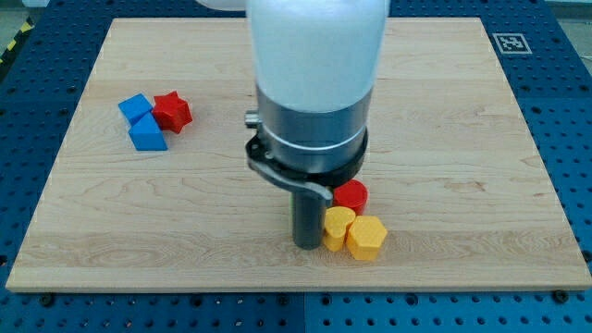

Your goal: Move red circle slightly up

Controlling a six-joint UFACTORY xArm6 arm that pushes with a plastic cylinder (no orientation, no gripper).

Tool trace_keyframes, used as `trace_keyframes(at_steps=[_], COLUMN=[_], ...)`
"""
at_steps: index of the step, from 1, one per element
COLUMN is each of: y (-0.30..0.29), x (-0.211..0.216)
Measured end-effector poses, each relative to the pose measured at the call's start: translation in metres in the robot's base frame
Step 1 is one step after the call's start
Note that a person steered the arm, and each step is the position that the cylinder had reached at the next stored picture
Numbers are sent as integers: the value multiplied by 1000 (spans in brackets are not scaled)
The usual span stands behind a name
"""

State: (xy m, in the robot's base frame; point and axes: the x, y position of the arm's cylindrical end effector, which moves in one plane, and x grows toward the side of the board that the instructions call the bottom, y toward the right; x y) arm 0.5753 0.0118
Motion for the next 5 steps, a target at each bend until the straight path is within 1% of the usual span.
trace_keyframes(at_steps=[2,4,5], y=[52,53,55], x=[-21,-53,-86])
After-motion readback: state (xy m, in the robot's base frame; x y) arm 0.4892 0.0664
